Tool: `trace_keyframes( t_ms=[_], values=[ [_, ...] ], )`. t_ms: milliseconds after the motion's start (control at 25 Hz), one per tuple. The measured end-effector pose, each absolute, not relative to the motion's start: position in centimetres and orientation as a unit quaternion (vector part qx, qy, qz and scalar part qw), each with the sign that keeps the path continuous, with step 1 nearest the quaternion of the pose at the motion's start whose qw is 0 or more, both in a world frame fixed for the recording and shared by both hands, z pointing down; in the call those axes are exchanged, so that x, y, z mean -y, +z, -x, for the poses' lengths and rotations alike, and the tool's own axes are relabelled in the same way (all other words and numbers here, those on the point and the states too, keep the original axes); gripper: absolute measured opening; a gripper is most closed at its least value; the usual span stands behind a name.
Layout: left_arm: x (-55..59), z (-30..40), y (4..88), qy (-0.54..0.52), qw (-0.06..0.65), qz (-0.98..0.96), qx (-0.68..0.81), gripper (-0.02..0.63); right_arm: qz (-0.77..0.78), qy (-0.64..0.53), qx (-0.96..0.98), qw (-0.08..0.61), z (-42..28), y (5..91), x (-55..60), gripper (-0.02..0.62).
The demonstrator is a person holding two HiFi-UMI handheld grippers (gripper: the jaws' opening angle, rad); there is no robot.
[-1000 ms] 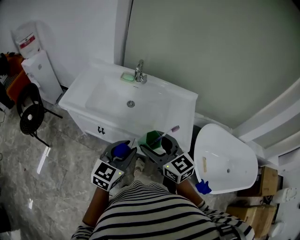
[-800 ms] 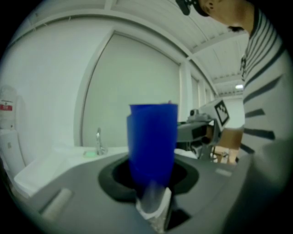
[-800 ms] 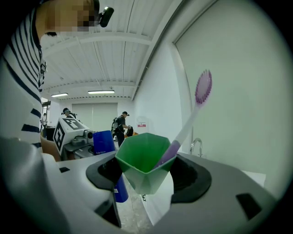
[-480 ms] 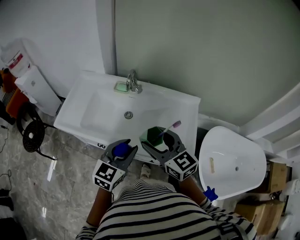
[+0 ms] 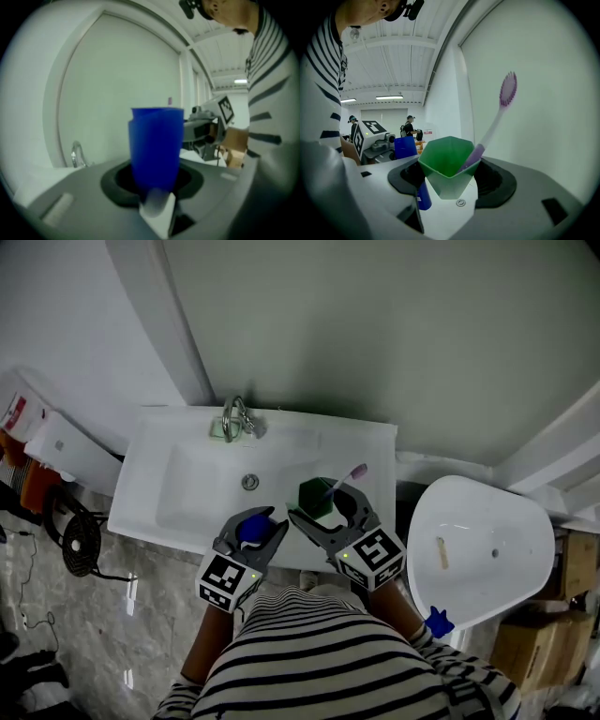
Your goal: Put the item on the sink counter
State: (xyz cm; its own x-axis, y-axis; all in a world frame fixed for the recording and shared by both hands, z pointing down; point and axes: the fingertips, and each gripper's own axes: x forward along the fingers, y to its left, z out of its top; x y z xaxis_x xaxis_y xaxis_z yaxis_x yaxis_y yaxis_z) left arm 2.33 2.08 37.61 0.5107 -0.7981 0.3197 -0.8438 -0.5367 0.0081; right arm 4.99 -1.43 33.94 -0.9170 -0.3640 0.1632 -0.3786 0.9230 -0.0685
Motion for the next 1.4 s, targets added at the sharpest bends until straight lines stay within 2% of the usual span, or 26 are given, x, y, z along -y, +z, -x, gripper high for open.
trace_keyframes(
  t_ms=[520,1120,1400],
  values=[
    [3.9,-3.4,39.5,0.161,0.087,-0.891,0.415,0.137,-0.25,0.069,0.962,0.081,-6.6,35.7,6.8,0.311],
    [8.4,4.7,42.0,0.166,0.106,-0.925,0.326,0.137,-0.33,0.072,0.935,0.107,1.7,37.5,13.0,0.311],
    [8.8,6.7,44.0,0.162,0.117,-0.929,0.31,0.137,-0.33,0.06,0.93,0.151,4.0,40.7,15.5,0.311]
  ],
)
